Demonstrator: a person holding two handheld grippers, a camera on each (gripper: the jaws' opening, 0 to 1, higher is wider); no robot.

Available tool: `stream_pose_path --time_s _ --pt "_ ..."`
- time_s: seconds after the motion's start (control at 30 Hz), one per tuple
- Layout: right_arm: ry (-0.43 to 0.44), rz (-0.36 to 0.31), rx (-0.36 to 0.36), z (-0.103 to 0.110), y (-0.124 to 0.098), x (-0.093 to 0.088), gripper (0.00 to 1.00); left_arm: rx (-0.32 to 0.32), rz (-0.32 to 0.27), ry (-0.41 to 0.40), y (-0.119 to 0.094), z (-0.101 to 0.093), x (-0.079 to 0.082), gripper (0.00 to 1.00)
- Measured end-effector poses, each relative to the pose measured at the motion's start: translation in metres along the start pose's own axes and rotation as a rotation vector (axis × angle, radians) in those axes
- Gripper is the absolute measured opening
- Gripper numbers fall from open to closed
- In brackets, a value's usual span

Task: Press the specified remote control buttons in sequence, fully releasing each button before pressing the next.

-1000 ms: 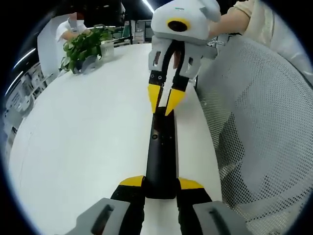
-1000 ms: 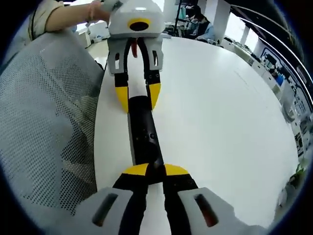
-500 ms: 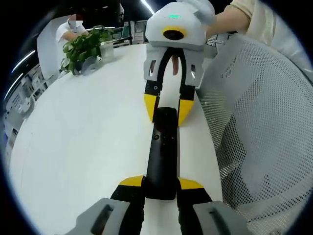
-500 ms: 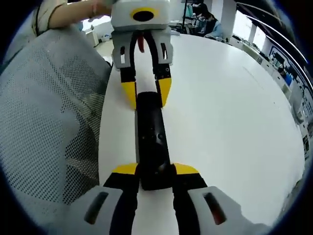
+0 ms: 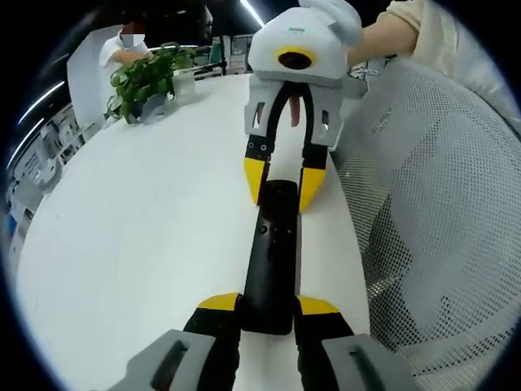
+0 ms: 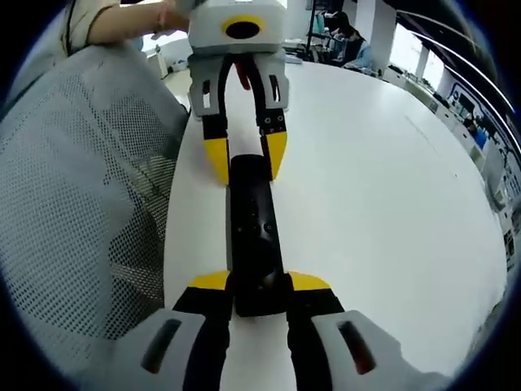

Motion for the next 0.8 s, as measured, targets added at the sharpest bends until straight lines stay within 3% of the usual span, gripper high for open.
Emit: stream_pose_path --time_s 0.03,0.1,0.23,0.3,0.4,0.53,0.67,0.8 --pt "0.001 -0.001 -0.001 0.0 0.0 0.0 0.25 -0.003 -0.021 -0.084 0.001 -0.002 0.002 0.27" --pt "0.007 -0.008 -0.003 0.0 0.0 -0.001 0.25 -0.049 -0.051 -0.148 0.004 -0.005 0.006 0.36" --pt "0.013 -0.017 -0.007 0.0 0.0 -0.001 0.25 -0.054 -0.042 -0.206 0.004 -0.004 0.009 0.49" --pt "0.017 -0.018 -0.007 0.0 0.0 -0.001 0.25 -0.053 -0.051 -0.245 0.004 -0.003 0.009 0.61" --pt "0.018 -0.01 -0.006 0.001 0.0 -0.001 0.25 -0.013 -0.047 -0.299 0.003 0.002 0.006 0.82" --pt "0.024 -0.004 -0.01 0.001 0.001 0.0 0.25 0.039 -0.088 -0.339 0.0 0.008 0.008 0.98" --pt "0.027 -0.017 -0.014 0.002 0.001 -0.001 0.25 0.089 -0.12 -0.349 -0.007 0.014 0.013 1.0" --pt "0.03 -0.021 -0.015 0.002 0.001 -0.002 0.25 0.157 -0.194 -0.383 -0.028 0.022 0.025 1.0"
Point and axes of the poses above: the point that each gripper's makers call its tool centre point, and the gripper's own axes: y roughly forward along the fingers, z roughly to its left, x roughly out of its top, the point moved 7 cm from there along -y, roughly backward along the fingers, and after that the axes turned 15 degrees about x, right-handed, at the moved point
